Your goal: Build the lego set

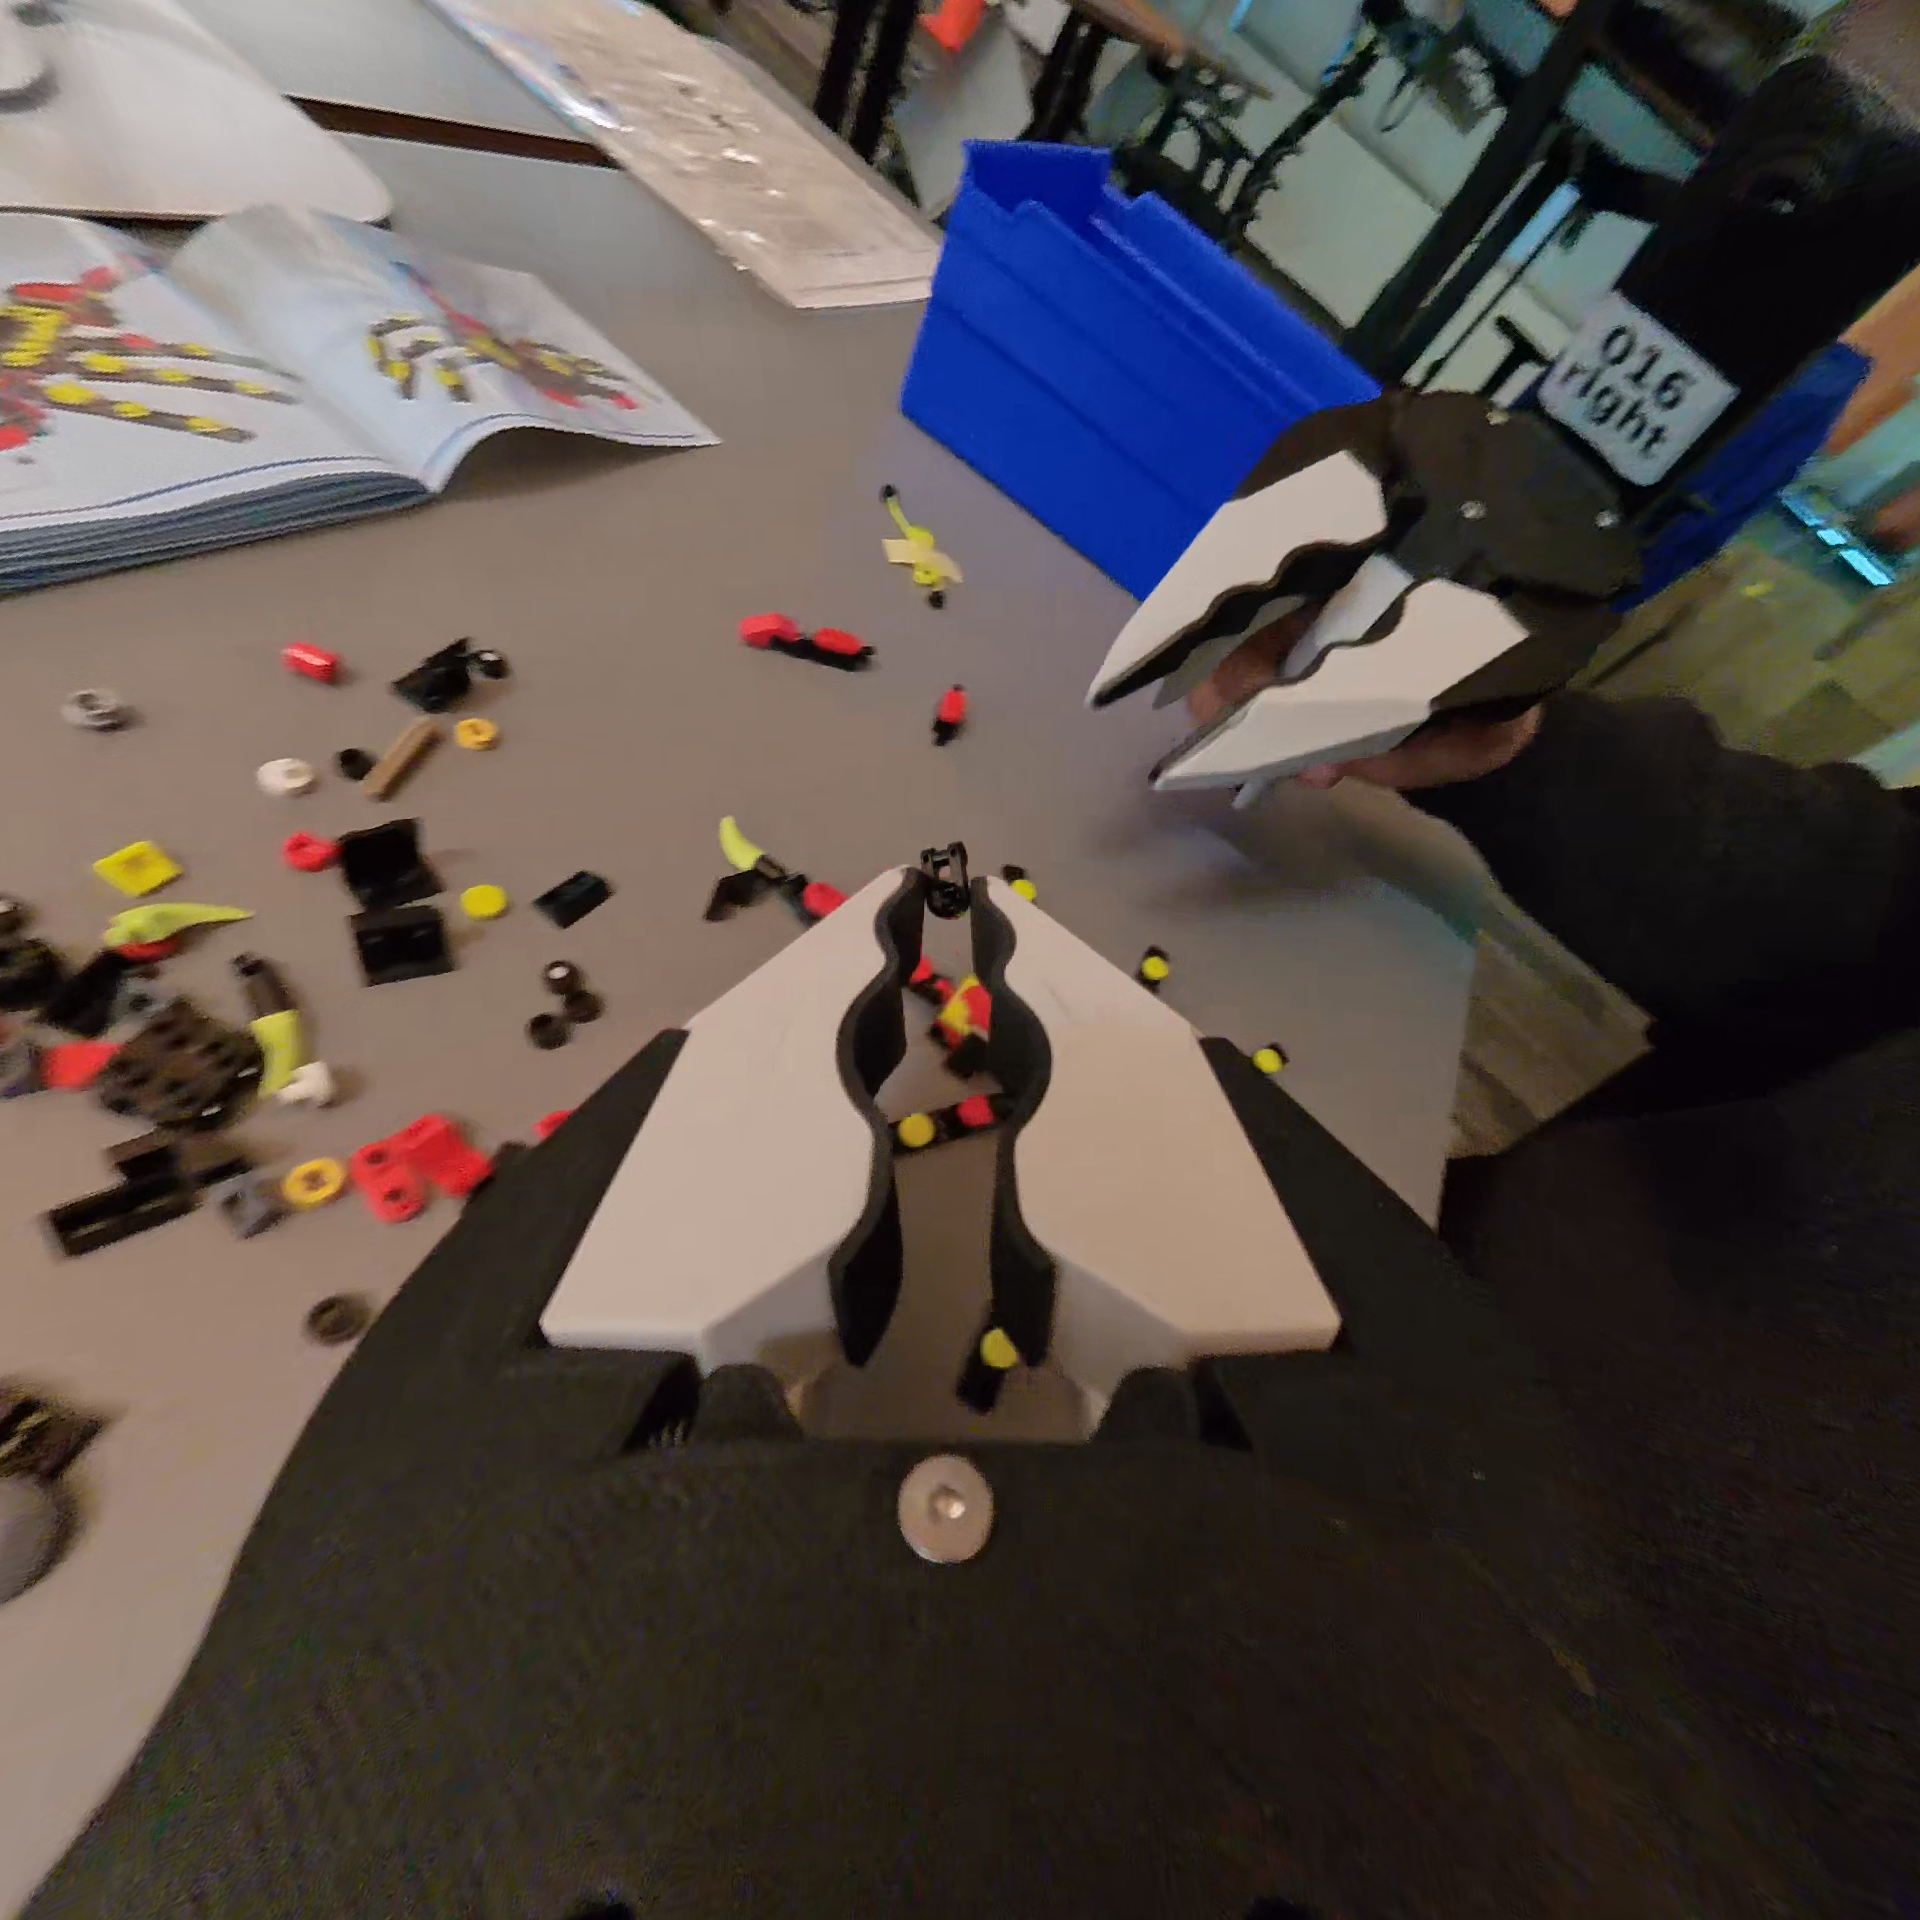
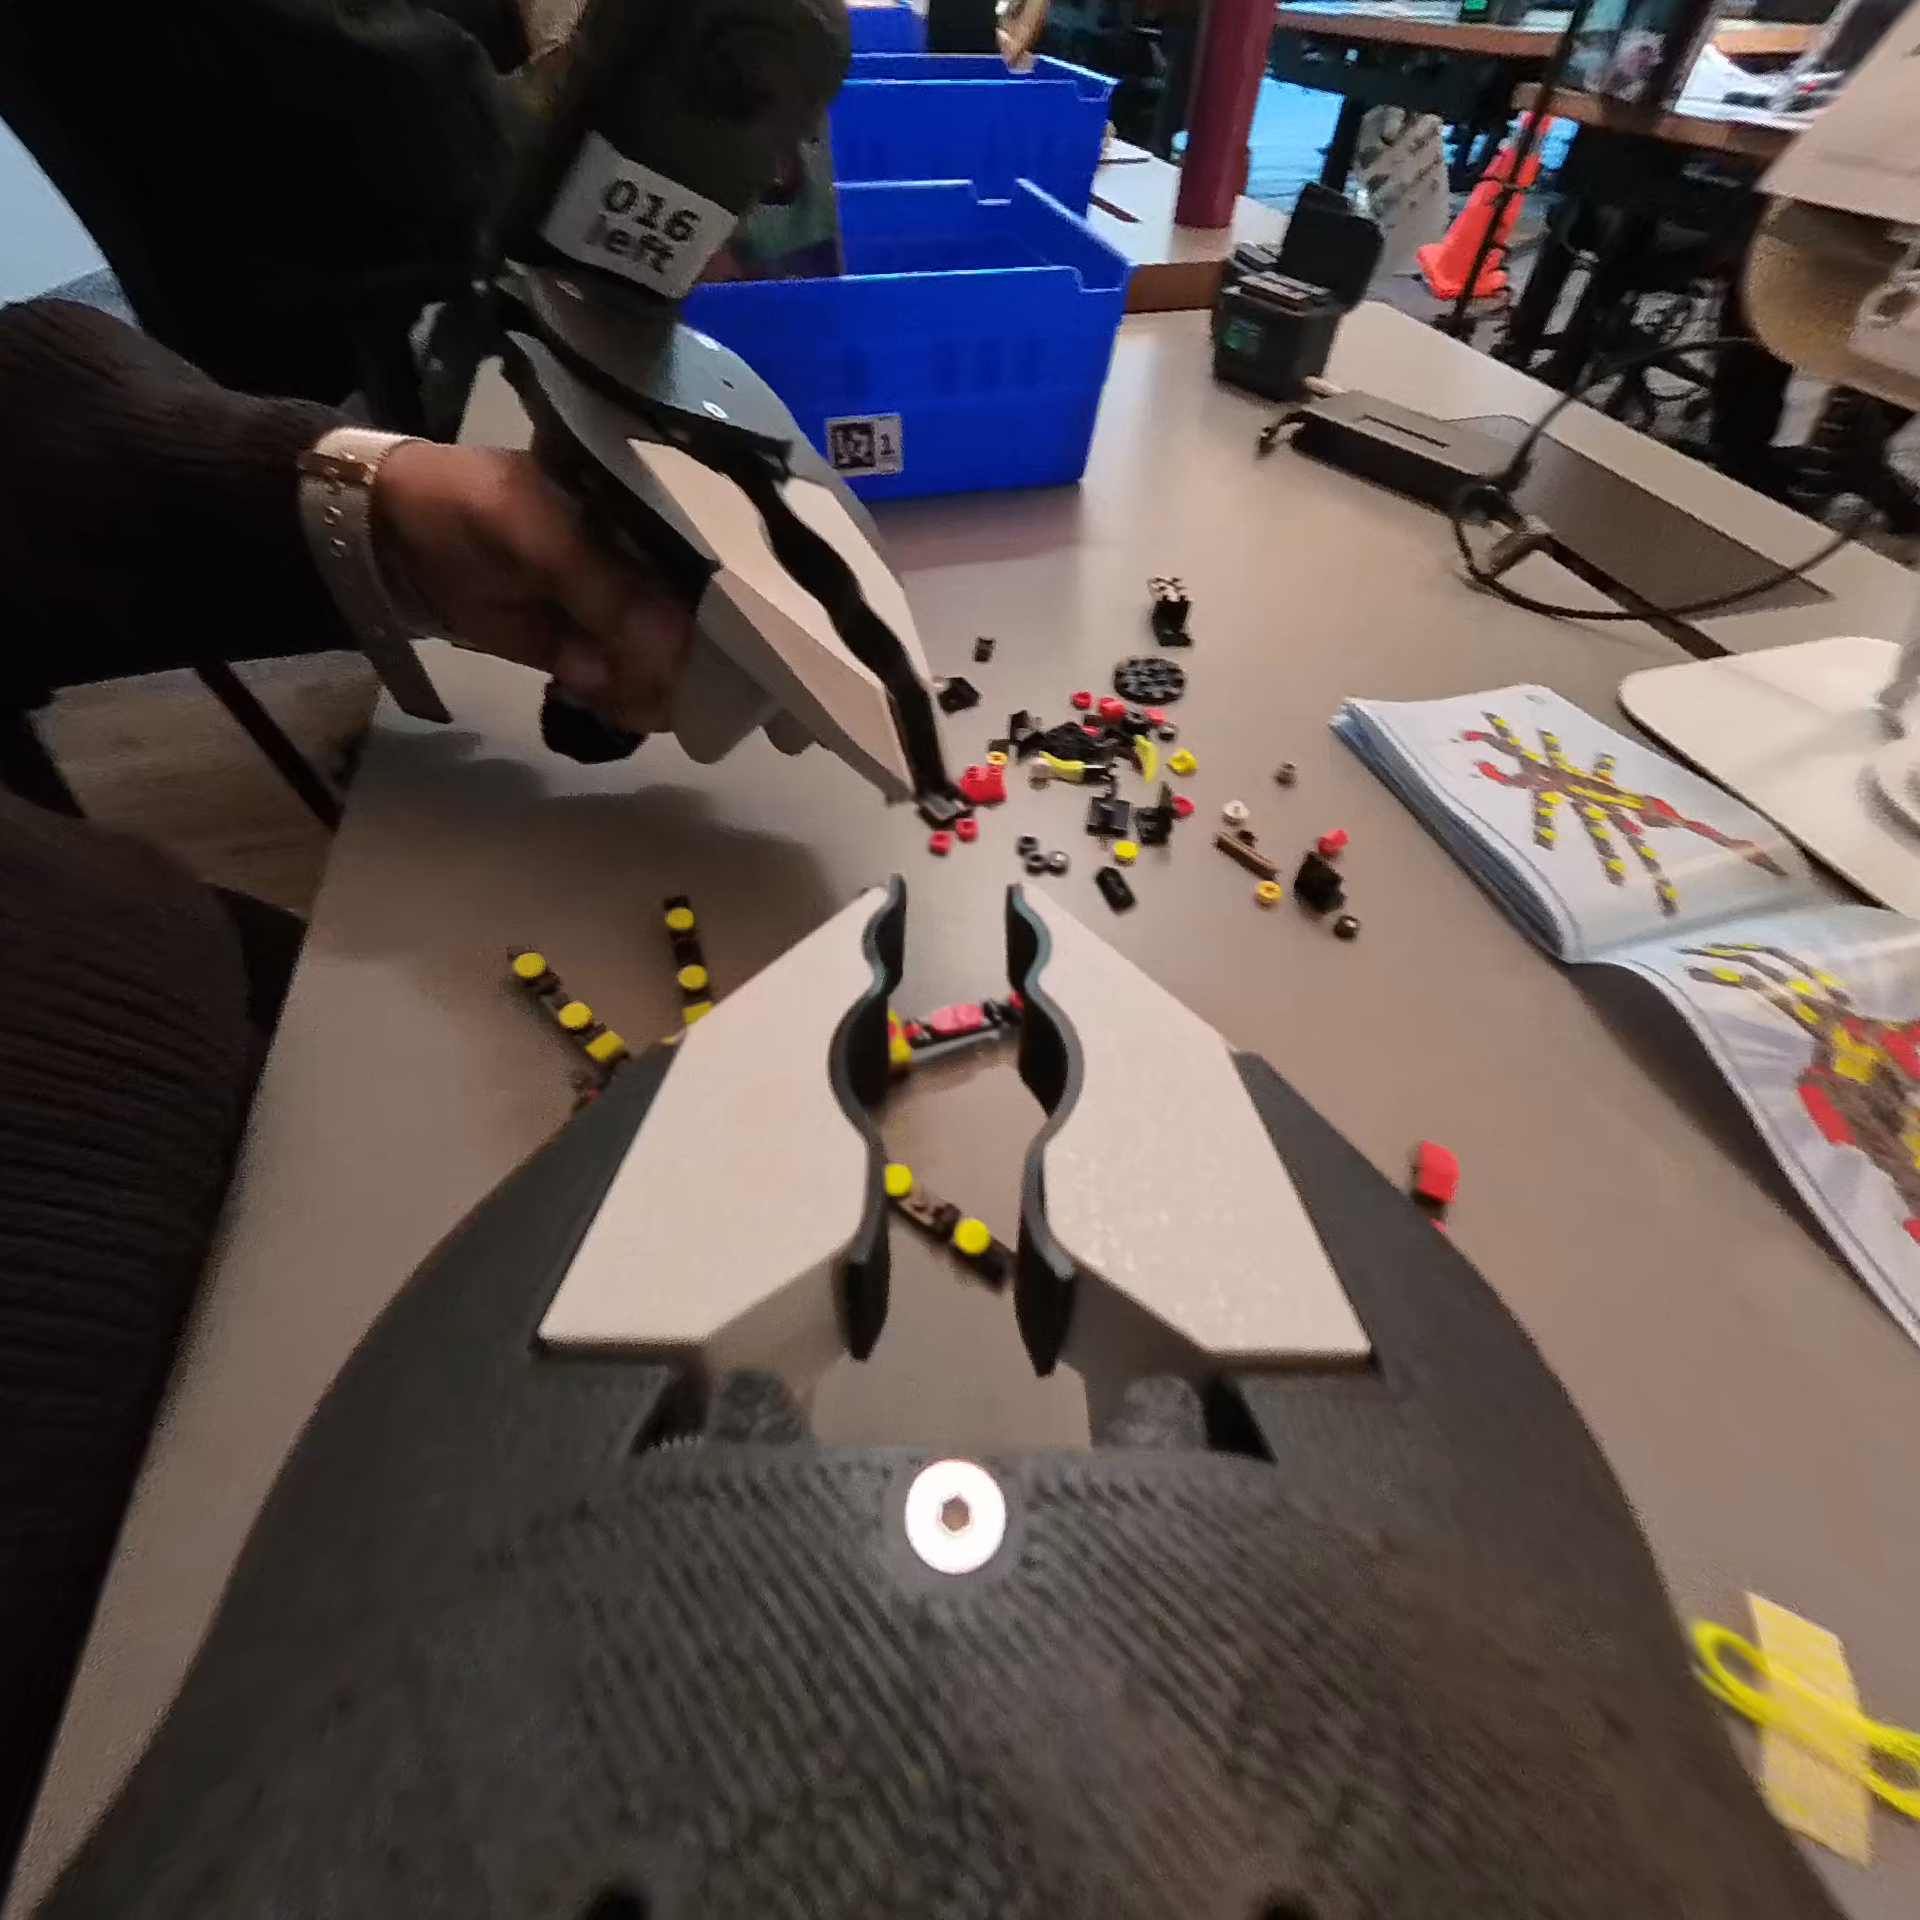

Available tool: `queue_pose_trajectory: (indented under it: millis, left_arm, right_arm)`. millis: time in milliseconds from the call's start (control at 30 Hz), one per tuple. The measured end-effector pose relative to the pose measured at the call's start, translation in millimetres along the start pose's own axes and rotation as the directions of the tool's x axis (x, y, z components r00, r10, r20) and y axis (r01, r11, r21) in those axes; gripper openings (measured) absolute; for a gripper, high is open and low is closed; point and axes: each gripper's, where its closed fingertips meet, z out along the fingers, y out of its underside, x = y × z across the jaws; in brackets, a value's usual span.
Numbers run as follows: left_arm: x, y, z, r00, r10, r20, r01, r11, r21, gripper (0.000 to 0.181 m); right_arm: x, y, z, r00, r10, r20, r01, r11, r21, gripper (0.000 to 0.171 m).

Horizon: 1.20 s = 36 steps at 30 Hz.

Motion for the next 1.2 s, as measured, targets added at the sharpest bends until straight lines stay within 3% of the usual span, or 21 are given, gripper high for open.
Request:
queue_pose_trajectory:
  millis: [33,333,1200]
  left_arm:
    - [5.3,-0.3,2.1,1.000,-0.005,-0.023,0.005,1.000,0.003,0.006]
    - [27.5,2.5,11.4,0.991,-0.040,-0.129,0.039,0.999,-0.007,0.006]
    - [41.9,14.3,13.4,0.970,-0.042,-0.239,0.035,0.999,-0.032,0.006]
  right_arm:
    - [-4.4,-0.4,2.2,1.000,-0.002,0.015,0.002,1.000,0.000,0.017]
    - [-18.2,2.8,10.4,0.998,-0.009,0.066,0.010,1.000,-0.010,0.015]
    - [-26.0,2.5,7.9,0.994,-0.046,0.103,0.047,0.999,-0.001,0.011]
